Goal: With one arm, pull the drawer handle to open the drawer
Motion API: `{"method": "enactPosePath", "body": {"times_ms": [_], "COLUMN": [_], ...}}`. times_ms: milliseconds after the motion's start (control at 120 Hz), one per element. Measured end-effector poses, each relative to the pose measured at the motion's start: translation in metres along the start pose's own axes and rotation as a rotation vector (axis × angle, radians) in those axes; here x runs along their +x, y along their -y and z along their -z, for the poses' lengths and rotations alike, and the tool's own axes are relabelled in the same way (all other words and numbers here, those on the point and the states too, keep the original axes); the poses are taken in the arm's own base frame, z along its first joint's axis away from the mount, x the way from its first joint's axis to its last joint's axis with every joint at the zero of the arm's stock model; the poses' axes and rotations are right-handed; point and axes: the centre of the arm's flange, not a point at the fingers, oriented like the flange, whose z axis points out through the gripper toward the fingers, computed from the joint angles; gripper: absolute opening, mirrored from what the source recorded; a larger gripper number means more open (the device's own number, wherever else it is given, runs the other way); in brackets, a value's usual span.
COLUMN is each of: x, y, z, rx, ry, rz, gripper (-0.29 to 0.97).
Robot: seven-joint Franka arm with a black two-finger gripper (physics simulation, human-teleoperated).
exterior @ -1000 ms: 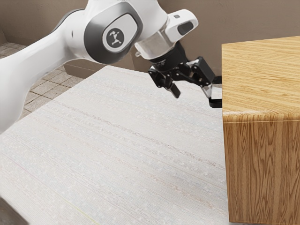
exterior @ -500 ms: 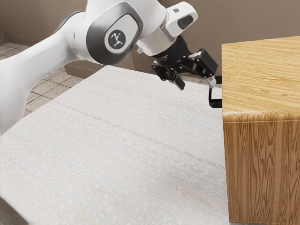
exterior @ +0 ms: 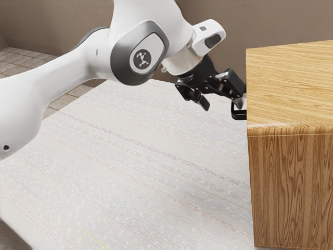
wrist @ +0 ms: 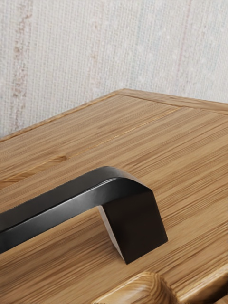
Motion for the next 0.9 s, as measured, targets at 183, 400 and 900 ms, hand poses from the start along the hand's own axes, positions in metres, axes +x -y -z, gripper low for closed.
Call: {"method": "enactPosePath", "body": {"times_ms": [183,400,900], "x": [0.0,0.0,-0.005], "y": [0.011,0.019,0.04], "z": [0.006,0.01,0.023], "rx": [0.017,0.051,0.104], "ry": [-0.01,-0.016,-0.024], "rz": [0.012,0.012,0.032], "gripper": [0.68,0.68,0.68]}}
